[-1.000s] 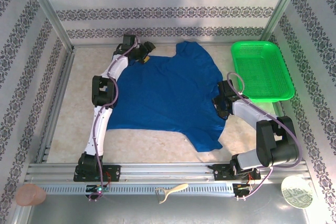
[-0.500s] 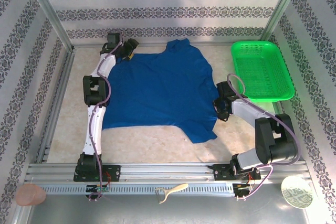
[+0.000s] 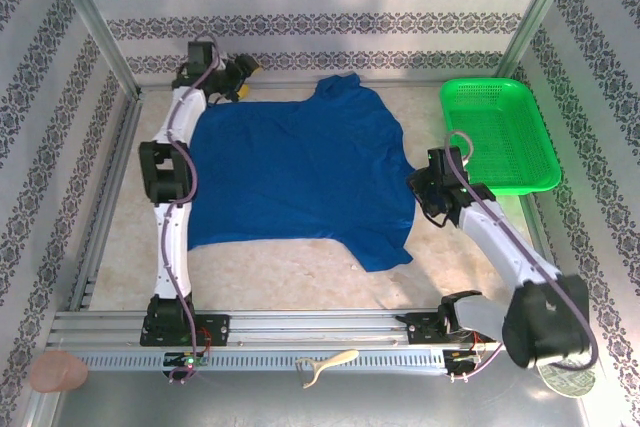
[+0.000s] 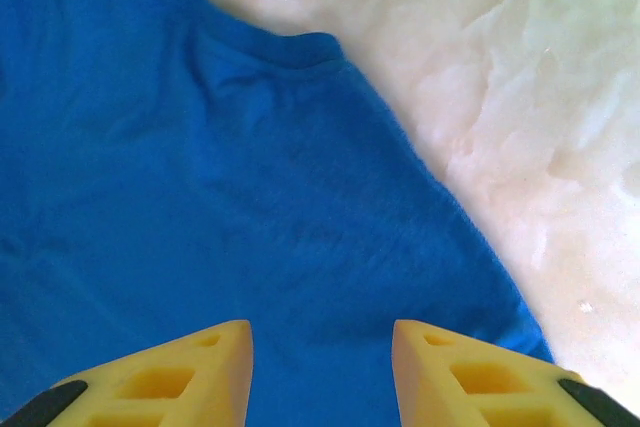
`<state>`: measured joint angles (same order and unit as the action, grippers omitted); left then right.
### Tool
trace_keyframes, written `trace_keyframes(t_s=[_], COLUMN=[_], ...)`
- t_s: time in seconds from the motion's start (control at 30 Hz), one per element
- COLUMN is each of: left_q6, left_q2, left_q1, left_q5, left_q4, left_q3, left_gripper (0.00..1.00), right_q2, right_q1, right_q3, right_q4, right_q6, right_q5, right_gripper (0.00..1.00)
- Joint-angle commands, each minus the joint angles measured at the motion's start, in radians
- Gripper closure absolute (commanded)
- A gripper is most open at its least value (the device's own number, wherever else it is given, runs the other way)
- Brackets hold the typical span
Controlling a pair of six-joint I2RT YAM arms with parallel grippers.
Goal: Fold the inside-out t-shirt
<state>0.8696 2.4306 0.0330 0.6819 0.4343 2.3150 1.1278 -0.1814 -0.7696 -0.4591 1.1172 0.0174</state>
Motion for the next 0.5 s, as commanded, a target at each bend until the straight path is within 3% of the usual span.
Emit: trace_keyframes(t_s=[0.0,0.3,0.47], left_q6=[-0.177,-0.220,-0.205], left_q2=[-0.296,-1.002,-1.323], left_q1=[0.004,0.052,0.113], left_q5=[-0.050,-0.185,-0.261], left_q4=[0.168,0.235,0.358], left_q3=[-0.212,-1.153,-1.441], left_gripper=[0.22,0.19,0.17], right_q2=[-0.118,-0.492,-0.579], right_q1=[-0.015,-0.163,-0.245], right_q3=[0.064,0.247,0.289], right_q4=[-0.164,-0.399,-0.450], right_q6=[-0.085,0.004,0.023], right_q5=[0.041,0.051,0.053], right_gripper=[0.57,0.53,0.53])
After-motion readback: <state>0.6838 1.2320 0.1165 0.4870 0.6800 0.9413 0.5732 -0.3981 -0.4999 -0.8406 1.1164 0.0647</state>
